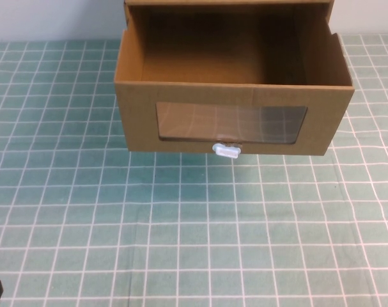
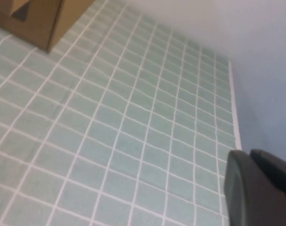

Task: Open the shoe box
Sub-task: 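Pull the top drawer of the cardboard box fully open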

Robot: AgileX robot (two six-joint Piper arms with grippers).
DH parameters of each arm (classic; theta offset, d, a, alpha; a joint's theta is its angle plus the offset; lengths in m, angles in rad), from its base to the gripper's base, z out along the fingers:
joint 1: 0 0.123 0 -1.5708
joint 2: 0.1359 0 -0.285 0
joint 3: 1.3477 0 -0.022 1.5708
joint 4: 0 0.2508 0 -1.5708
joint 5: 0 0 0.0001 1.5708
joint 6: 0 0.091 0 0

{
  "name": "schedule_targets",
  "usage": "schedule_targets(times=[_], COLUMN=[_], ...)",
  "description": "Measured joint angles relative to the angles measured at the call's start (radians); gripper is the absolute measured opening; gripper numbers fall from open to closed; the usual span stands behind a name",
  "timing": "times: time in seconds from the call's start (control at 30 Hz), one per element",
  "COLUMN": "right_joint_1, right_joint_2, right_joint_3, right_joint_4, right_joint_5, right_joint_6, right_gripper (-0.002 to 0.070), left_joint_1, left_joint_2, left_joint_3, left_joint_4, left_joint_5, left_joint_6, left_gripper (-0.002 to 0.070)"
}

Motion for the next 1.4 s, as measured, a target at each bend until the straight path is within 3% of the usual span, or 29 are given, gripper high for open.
schedule_targets(times=[0.17, 0.33, 0.6, 0.83, 1.4], right_joint_1=[-0.175, -0.217, -0.316, -0.442, -0.527], right_joint_2=[-0.023, -0.012, -0.109, -0.109, -0.112], right_joint_3=[0.000, 0.093, 0.450, 0.557, 0.581], right_joint_4=[0.273, 0.521, 0.552, 0.565, 0.649], right_joint_5=[-0.097, -0.281, -0.743, -0.715, -0.658], right_joint_6=[0.002, 0.002, 0.002, 0.002, -0.069], right_gripper=[-0.0013, -0.0013, -0.0013, -0.0013, -0.0013], left_joint_1=[0.000, 0.000, 0.000, 0.000, 0.000], left_joint_2=[0.000, 0.000, 0.000, 0.000, 0.000], left_joint_3=[0.000, 0.000, 0.000, 0.000, 0.000], left_joint_4=[0.001, 0.001, 0.001, 0.002, 0.003], left_joint_5=[0.000, 0.000, 0.000, 0.000, 0.000], left_joint_6=[0.000, 0.000, 0.000, 0.000, 0.000], left_gripper=[-0.0005, -0.0005, -0.0005, -0.0005, -0.0005])
